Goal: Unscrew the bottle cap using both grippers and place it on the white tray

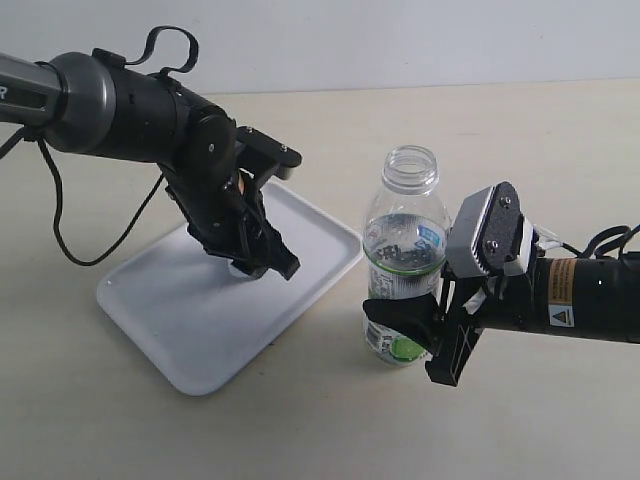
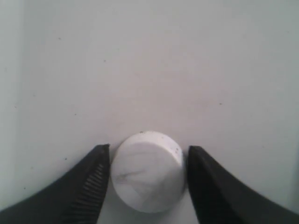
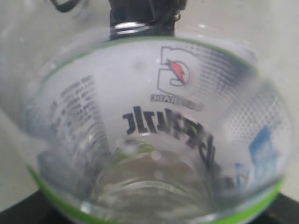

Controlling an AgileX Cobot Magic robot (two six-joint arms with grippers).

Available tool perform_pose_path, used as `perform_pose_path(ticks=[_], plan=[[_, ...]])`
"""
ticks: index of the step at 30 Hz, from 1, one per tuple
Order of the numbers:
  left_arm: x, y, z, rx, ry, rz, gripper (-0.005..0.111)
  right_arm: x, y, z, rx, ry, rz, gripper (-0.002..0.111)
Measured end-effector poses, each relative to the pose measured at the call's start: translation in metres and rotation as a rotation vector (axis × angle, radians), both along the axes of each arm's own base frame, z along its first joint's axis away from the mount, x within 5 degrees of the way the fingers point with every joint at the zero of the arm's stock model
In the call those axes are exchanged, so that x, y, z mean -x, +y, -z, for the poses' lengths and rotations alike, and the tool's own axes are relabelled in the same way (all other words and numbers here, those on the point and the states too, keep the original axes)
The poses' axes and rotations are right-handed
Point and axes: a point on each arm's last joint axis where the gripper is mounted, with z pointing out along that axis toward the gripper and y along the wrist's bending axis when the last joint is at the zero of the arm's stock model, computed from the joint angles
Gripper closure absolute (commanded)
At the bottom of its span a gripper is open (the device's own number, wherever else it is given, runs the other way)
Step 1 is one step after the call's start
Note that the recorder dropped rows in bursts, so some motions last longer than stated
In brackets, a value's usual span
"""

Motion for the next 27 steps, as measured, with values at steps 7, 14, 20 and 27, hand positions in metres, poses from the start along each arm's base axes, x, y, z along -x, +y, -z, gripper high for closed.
perform_pose_path(ticks=[7,14,20,27], plan=[[0.000,0.000,0.000,-0.004,-0.003,0.004,0.022,0.000,0.000,0.000,0.000,0.000,0.000,0.108],[0.000,0.000,-0.004,0.000,-0.009,0.004,0.022,0.000,0.000,0.000,0.000,0.000,0.000,0.108],[0.000,0.000,-0.035,0.055,-0.081,0.005,0.032,0.000,0.000,0.000,-0.001,0.001,0.001,0.108],[0.008,0.004,-0.066,0.207,-0.258,0.010,0.085,0.000,0.000,0.000,-0.006,0.009,0.006,0.108]])
